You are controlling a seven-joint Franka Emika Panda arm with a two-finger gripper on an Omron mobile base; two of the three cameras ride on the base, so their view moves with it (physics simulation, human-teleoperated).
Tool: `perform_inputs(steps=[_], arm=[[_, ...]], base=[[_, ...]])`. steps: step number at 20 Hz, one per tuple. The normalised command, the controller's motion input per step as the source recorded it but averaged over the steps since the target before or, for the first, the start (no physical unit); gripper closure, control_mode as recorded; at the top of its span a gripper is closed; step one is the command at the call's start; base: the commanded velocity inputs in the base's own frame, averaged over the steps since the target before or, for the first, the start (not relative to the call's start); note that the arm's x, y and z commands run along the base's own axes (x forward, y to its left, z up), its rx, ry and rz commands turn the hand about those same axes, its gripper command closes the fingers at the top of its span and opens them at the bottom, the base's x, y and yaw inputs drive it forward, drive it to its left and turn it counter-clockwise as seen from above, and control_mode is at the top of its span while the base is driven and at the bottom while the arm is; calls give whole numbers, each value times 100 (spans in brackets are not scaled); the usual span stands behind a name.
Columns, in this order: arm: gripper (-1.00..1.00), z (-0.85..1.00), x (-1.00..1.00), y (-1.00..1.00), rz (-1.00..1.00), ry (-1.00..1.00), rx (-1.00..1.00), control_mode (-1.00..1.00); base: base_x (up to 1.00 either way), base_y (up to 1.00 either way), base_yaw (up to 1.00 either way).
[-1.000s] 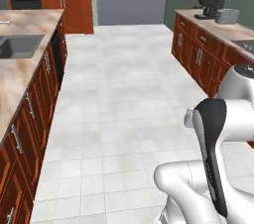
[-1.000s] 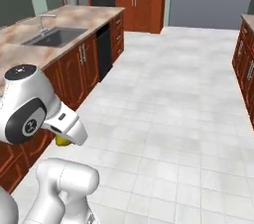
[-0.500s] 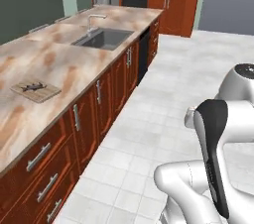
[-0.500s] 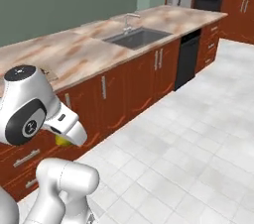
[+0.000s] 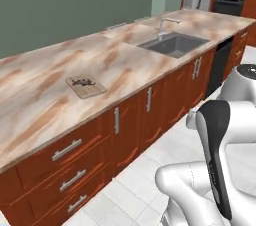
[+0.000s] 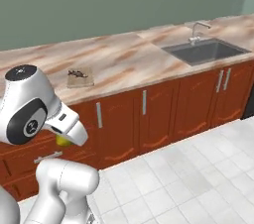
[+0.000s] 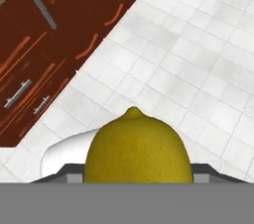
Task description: Retrieve a lemon from the fridge and place it on the cutting board with the fish.
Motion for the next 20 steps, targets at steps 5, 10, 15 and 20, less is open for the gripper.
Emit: perform_inputs(steps=[5, 10, 15, 20], arm=[[100, 0, 0, 0, 0, 0, 0, 100], [100, 0, 0, 0, 0, 0, 0, 100], [100, 0, 0, 0, 0, 0, 0, 100], [100, 0, 0, 0, 0, 0, 0, 100]], base=[[88, -50, 63], [95, -71, 60], [50, -47, 67], [23, -29, 69]])
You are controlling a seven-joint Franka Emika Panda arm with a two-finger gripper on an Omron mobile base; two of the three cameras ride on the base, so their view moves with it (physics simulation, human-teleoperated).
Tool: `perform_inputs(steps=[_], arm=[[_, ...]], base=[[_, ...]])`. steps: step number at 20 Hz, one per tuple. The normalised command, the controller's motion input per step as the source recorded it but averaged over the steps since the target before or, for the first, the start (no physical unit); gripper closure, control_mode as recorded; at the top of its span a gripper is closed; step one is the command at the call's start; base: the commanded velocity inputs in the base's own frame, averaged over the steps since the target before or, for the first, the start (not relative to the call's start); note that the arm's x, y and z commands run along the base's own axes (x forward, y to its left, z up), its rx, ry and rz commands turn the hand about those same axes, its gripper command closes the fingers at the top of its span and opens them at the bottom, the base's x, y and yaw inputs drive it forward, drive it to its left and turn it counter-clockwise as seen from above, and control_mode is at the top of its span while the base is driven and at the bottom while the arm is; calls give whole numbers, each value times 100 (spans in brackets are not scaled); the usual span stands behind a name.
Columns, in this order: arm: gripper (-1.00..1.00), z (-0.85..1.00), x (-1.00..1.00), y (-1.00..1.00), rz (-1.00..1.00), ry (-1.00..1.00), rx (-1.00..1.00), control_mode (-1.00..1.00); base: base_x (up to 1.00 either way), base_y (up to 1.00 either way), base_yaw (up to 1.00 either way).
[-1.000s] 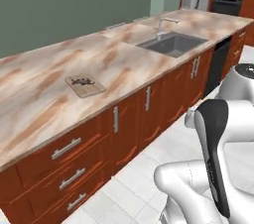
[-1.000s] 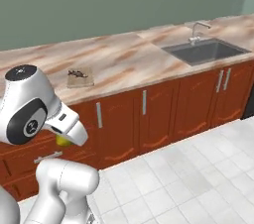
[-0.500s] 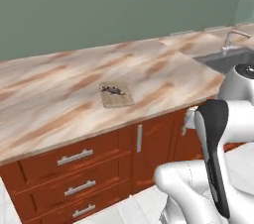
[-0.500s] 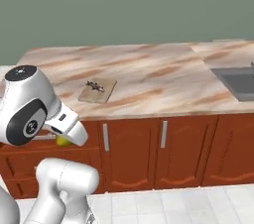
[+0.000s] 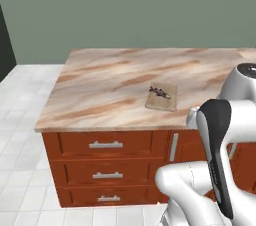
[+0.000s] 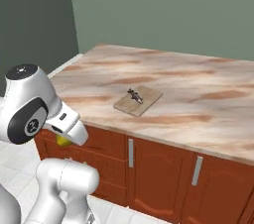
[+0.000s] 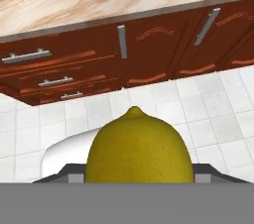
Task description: Retrieve a lemon from the fridge and place it on the cutting board with the fish.
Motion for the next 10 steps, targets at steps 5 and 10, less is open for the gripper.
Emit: perform_inputs(steps=[5, 10], arm=[[100, 0, 0, 0, 0, 0, 0, 100], [100, 0, 0, 0, 0, 0, 0, 100]], base=[[56, -65, 25], [48, -43, 0]])
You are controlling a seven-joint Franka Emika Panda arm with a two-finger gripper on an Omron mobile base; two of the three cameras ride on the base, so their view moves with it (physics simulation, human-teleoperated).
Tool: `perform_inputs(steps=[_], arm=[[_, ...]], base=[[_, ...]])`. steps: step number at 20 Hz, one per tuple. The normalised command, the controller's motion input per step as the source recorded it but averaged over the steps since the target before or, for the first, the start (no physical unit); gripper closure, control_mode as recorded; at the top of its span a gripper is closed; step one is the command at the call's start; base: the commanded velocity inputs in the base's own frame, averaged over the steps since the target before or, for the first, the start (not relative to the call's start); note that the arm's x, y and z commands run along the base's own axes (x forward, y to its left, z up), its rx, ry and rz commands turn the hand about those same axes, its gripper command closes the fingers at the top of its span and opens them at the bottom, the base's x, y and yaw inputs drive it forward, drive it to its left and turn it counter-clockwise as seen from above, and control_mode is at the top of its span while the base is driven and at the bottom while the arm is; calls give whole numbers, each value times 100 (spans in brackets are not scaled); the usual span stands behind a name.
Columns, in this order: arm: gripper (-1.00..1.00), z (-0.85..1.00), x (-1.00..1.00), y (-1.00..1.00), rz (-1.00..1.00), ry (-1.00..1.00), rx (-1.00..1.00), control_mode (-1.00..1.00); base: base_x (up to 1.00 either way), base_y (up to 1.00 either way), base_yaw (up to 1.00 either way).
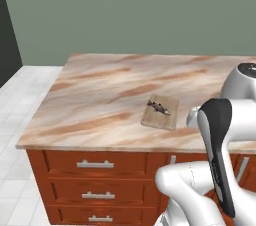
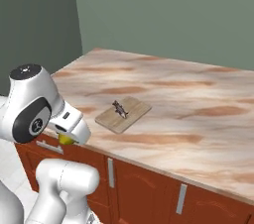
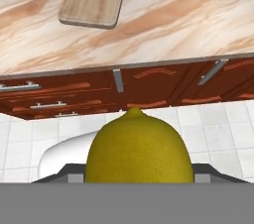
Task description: Retrieve a lemon from the fridge and place it on the cutting board with the fish.
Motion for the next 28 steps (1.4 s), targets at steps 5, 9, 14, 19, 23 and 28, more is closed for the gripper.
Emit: perform_inputs(steps=[5, 9, 14, 19, 23, 28], arm=[[100, 0, 0, 0, 0, 0, 0, 100], [100, 0, 0, 0, 0, 0, 0, 100], [100, 0, 0, 0, 0, 0, 0, 100], [100, 0, 0, 0, 0, 0, 0, 100], [100, -1, 67, 20, -1, 0, 0, -100], [100, 0, 100, 65, -9, 1, 0, -100]], base=[[29, 0, 0], [67, 0, 0], [73, 13, 0], [48, 10, 0], [0, 0, 0], [0, 0, 0]])
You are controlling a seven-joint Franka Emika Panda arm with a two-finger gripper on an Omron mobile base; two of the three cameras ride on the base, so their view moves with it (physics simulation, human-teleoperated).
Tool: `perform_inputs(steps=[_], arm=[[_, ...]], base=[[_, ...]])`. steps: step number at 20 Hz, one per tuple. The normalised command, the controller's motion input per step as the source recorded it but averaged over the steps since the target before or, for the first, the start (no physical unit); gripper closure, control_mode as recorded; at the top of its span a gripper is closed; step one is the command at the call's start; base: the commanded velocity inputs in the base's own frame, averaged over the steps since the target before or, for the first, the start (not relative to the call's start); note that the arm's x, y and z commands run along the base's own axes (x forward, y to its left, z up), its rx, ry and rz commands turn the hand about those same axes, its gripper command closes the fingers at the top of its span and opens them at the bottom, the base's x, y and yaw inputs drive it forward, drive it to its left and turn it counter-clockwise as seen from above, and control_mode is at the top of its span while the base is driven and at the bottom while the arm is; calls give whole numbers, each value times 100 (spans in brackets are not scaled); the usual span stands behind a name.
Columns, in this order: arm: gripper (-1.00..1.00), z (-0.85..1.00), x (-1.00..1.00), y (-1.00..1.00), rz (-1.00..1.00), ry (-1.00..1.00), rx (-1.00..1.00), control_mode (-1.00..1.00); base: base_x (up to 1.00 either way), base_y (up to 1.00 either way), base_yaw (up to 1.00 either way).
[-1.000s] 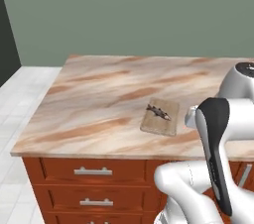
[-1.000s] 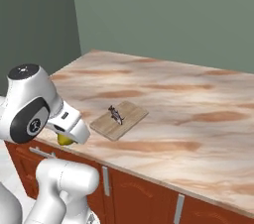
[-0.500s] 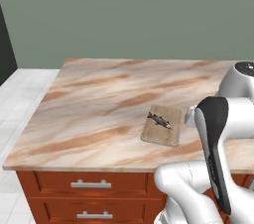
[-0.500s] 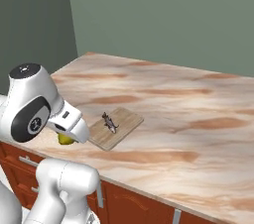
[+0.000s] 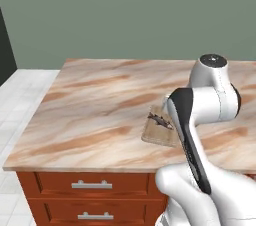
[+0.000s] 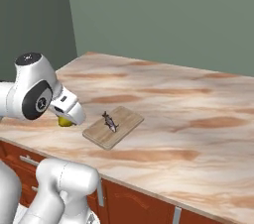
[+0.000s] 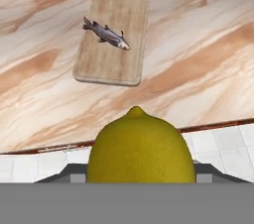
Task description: Retrieve a lemon from the fridge and place it on the cutting board with the fish.
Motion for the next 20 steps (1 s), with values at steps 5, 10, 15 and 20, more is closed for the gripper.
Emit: perform_inputs(steps=[5, 10, 15, 20], arm=[[100, -22, 95, 20, -22, 17, 0, -100], [100, -51, 82, -24, -34, 19, 0, -100], [100, -64, 72, -24, -29, 11, 3, -100], [100, -64, 43, 0, -15, 0, 7, -100]], base=[[0, 0, 0], [0, 0, 0], [0, 0, 0], [0, 0, 0]])
